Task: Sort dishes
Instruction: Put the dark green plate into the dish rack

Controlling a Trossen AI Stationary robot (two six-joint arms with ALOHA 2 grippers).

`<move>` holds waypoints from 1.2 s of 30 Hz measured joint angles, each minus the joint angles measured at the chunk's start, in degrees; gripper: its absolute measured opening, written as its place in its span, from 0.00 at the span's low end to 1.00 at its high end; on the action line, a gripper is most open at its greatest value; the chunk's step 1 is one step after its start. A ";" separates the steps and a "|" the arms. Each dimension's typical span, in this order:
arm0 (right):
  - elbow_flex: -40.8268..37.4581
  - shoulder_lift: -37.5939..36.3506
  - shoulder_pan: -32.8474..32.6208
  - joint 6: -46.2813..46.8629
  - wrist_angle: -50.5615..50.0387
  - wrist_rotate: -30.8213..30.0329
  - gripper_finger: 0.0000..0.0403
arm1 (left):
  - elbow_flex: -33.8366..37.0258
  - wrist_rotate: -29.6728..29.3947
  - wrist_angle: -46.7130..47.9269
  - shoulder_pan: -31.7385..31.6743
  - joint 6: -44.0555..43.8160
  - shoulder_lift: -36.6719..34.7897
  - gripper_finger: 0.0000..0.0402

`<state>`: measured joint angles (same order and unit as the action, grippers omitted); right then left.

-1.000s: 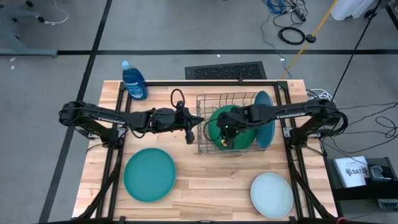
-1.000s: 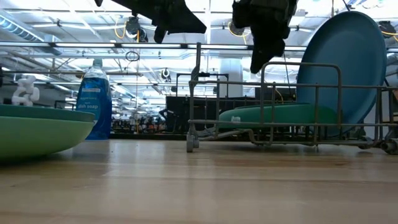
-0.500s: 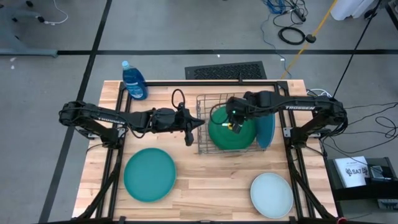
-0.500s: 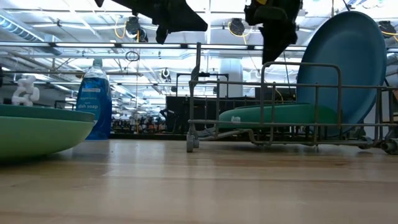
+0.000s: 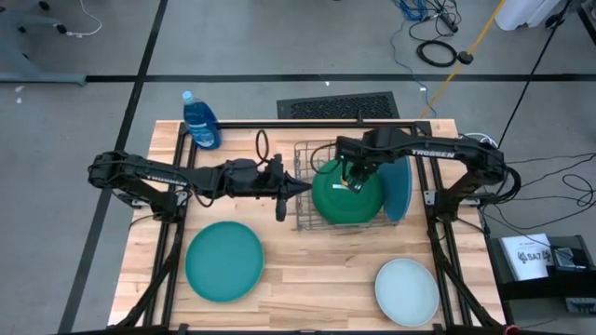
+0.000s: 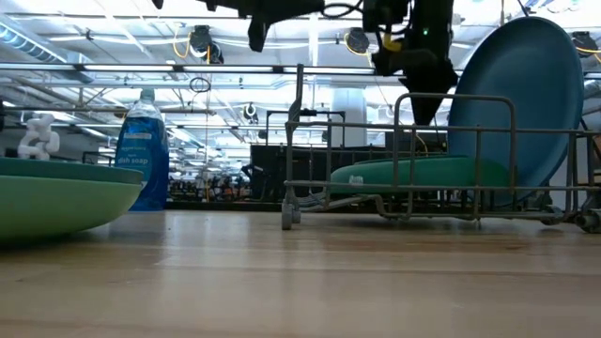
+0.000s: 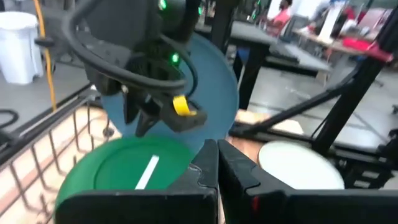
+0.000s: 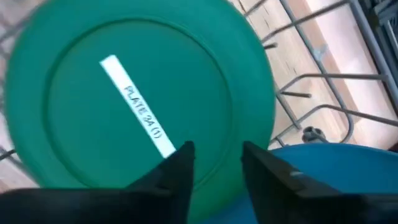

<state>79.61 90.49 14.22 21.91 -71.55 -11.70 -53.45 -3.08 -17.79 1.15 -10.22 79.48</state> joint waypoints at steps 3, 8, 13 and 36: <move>0.00 1.82 1.81 -0.48 -0.02 0.11 0.48 | 0.02 -0.02 1.01 0.00 -0.02 0.02 0.00; 0.00 5.45 4.70 -4.16 0.06 3.30 0.59 | 0.02 -0.02 1.00 0.77 -0.02 0.02 0.00; 0.00 7.00 7.08 -6.46 -0.13 3.46 0.63 | 0.02 0.00 0.99 1.29 0.02 0.02 0.00; 0.37 15.40 18.21 -18.66 -4.08 19.26 0.69 | 0.04 4.94 0.99 1.32 0.04 0.02 0.00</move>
<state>79.99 105.89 32.43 3.25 -75.63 7.55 -53.41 1.87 -16.80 2.47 -10.17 79.50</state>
